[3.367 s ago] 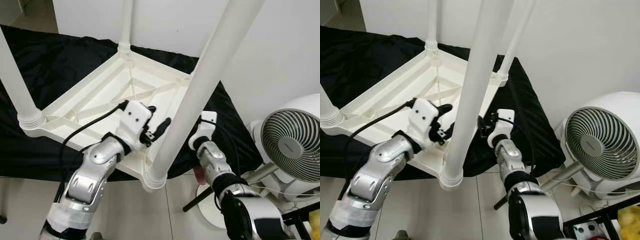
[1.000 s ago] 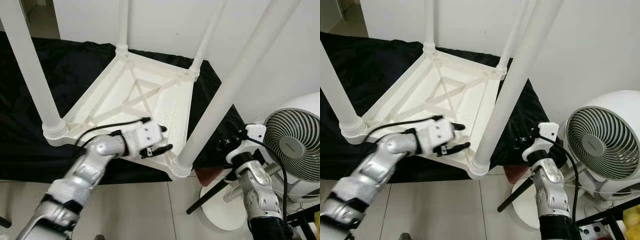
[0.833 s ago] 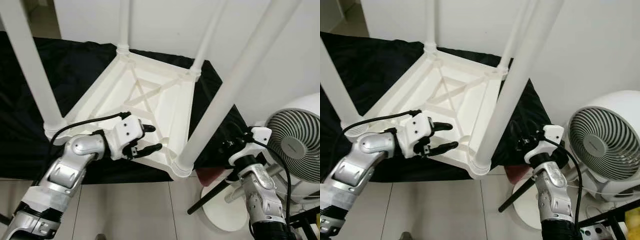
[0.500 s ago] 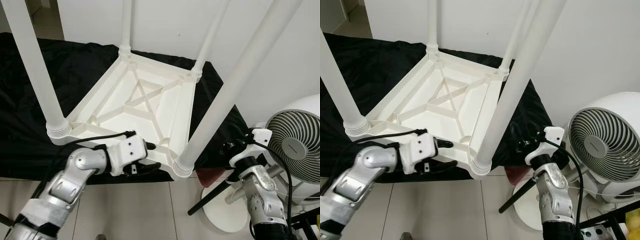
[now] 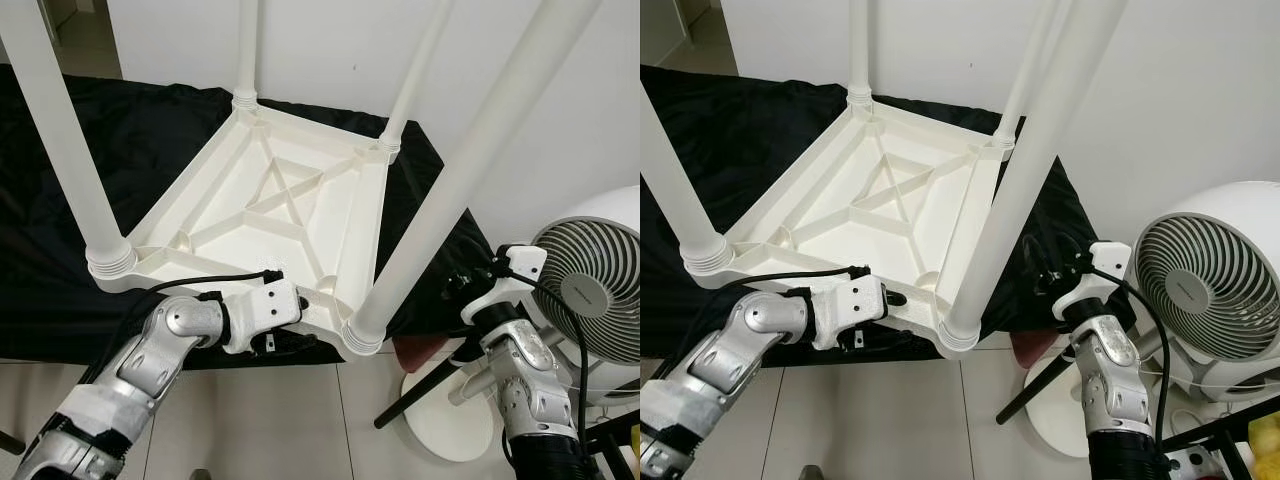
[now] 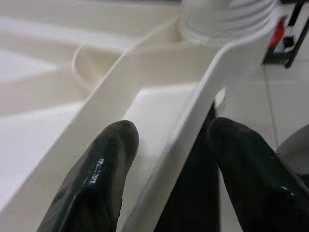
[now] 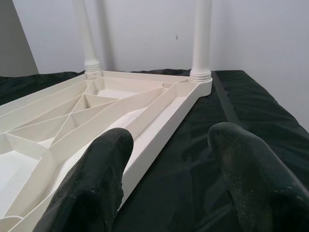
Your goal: Building children table
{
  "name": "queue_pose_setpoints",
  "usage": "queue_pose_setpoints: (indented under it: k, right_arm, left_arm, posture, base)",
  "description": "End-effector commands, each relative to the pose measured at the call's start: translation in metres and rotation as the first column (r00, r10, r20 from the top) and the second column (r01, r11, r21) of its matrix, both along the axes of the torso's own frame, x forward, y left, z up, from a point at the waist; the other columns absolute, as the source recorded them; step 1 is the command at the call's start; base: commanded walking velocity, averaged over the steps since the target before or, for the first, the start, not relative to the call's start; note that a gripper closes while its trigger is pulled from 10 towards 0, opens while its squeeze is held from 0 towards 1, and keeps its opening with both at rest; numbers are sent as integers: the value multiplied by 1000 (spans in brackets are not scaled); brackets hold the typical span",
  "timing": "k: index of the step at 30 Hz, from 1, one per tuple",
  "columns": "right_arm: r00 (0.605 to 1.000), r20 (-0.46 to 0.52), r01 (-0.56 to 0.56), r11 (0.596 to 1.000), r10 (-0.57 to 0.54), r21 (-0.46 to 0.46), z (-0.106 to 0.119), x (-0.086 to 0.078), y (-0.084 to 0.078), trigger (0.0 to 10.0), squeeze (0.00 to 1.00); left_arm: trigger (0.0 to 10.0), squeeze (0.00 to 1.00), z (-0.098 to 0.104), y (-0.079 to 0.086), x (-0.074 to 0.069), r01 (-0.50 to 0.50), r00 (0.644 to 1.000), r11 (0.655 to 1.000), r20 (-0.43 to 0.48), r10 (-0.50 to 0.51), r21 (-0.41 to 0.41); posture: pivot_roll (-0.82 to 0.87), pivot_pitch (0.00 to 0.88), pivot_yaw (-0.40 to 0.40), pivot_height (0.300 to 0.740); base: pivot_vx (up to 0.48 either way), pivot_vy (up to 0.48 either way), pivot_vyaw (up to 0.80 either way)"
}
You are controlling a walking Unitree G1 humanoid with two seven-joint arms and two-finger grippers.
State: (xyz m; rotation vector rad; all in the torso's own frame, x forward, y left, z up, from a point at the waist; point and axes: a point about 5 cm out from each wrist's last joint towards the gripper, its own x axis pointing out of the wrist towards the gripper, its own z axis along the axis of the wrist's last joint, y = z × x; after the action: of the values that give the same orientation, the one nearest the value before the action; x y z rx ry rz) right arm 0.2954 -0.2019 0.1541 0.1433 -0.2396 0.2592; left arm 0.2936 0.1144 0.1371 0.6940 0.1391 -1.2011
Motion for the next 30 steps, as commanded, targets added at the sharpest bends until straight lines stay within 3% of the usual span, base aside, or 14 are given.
queue_pose_setpoints:
  k: [1,6,16,17,18,19,20,21,22,23,25,26,30]
  right_arm:
    - [1000,-18,14,1000,-14,-21,-2,1,-4,10000,0]
    - [1000,-17,22,999,-22,-23,-2,1,-5,10000,0]
    - [999,-20,37,999,-37,-16,-5,-2,-4,10000,0]
    - [999,-20,38,999,-38,-16,-5,-2,-4,10000,0]
    - [999,-20,38,999,-38,-16,-5,-2,-4,10000,0]
    - [999,-21,39,999,-39,-16,-5,-2,-5,10000,0]
    - [999,-21,39,999,-39,-16,-5,-2,-5,10000,0]
    - [999,-21,40,999,-41,-15,-5,-2,-5,10000,0]
    - [999,-21,40,999,-41,-15,-5,-2,-5,10000,0]
    - [999,-22,41,999,-41,-15,-5,-2,-5,10000,0]
    - [999,-22,42,999,-42,-16,-5,-2,-5,10000,0]
    - [999,-23,41,999,-42,-16,-5,-1,-4,10000,0]
    - [999,-24,41,999,-41,-16,-5,-1,-4,10000,0]
  left_arm:
    - [10000,0,-2,0,2,-3,1000,1000,-2,3,17]
    - [10000,0,-10,7,4,3,999,998,-54,0,66]
    - [9725,0,-10,13,14,-44,996,997,-70,49,67]
    - [5451,0,-9,13,15,-48,996,997,-66,52,65]
    - [5451,0,-9,13,15,-48,996,997,-66,52,65]
    - [4549,0,-8,13,17,-57,996,997,-63,61,59]
    - [4549,0,-8,13,17,-57,996,997,-63,61,59]
    - [2863,0,-6,14,18,-66,996,996,-56,69,52]
    - [2863,0,-6,14,18,-66,996,996,-56,69,52]
    - [1176,0,-5,15,19,-72,996,996,-53,74,48]
    - [902,0,-3,17,22,-87,995,995,-50,89,40]
    - [0,0,-2,19,24,-101,994,994,-41,103,39]
    - [0,0,0,21,26,-114,993,993,-33,115,35]
  posture:
    - [84,28,-139,740]
    - [81,31,-126,740]
    - [82,32,-118,740]
    - [83,33,-117,740]
    - [83,33,-117,740]
    - [83,33,-117,740]
    - [83,33,-117,740]
    - [85,33,-118,740]
    - [85,33,-118,740]
    - [85,33,-118,740]
    - [87,33,-119,740]
    - [87,35,-120,740]
    - [87,35,-120,740]
  base:
    - [0,0,0]
    - [0,0,0]
    - [0,0,0]
    - [0,0,0]
    - [0,0,0]
    - [0,0,0]
    - [0,0,0]
    - [0,0,0]
    - [0,0,0]
    - [0,0,0]
    - [0,0,0]
    - [0,0,0]
    - [0,0,0]
